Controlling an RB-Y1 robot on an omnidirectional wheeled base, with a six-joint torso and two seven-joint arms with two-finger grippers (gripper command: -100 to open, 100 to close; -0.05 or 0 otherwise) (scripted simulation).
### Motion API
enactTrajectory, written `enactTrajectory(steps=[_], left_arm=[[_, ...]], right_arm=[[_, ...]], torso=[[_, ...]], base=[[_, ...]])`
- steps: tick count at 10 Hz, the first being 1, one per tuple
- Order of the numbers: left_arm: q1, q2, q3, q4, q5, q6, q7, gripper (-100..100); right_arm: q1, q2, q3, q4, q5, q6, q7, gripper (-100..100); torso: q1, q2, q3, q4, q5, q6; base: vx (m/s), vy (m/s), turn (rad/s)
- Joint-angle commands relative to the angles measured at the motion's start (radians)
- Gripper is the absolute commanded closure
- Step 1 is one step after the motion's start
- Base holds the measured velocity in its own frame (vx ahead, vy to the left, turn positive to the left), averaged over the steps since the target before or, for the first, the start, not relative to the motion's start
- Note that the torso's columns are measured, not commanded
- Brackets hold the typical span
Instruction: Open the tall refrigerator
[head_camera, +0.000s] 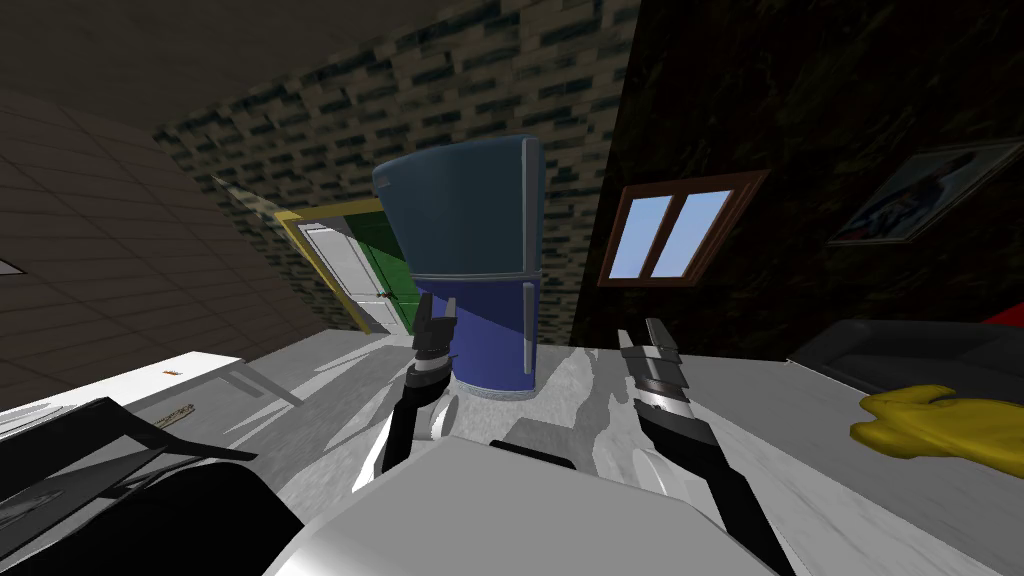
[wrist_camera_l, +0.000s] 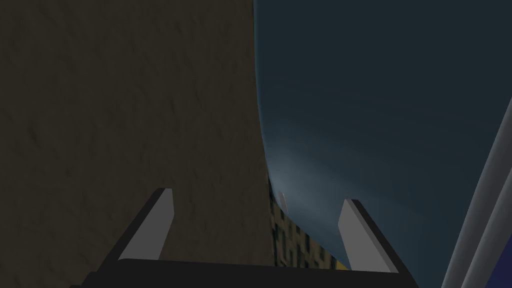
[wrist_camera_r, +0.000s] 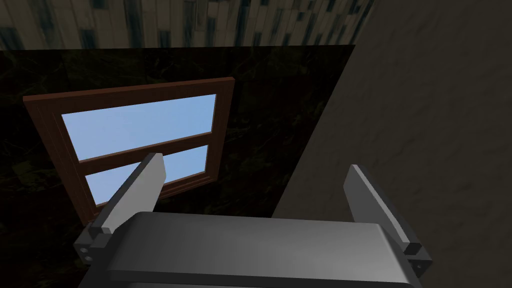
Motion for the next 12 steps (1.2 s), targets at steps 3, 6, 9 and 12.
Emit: enactTrajectory(steps=[3, 6, 9, 12], left_arm=[[0.0, 0.0, 0.0, 0.0, 0.0, 0.0, 0.0, 0], [0.0, 0.0, 0.0, 0.0, 0.0, 0.0, 0.0, 0], [0.0, 0.0, 0.0, 0.0, 0.0, 0.0, 0.0, 0], [-0.035, 0.08, 0.009, 0.001, -0.008, 0.045, -0.009, -100]], right_arm=[[0.0, 0.0, 0.0, 0.0, 0.0, 0.0, 0.0, 0], [0.0, 0.0, 0.0, 0.0, 0.0, 0.0, 0.0, 0], [0.0, 0.0, 0.0, 0.0, 0.0, 0.0, 0.0, 0], [0.0, 0.0, 0.0, 0.0, 0.0, 0.0, 0.0, 0]], torso=[[0.0, 0.175, -0.351, 0.176, 0.0, 0.0], [0.0, 0.396, -0.792, 0.396, 0.0, 0.0], [0.0, 0.618, -1.234, 0.617, 0.0, 0.0], [-0.001, 0.734, -1.471, 0.734, 0.0, 0.0]], base=[[0.0, 0.0, 0.0], [0.0, 0.0, 0.0], [0.0, 0.0, 0.0], [0.018, -0.028, 0.006]])
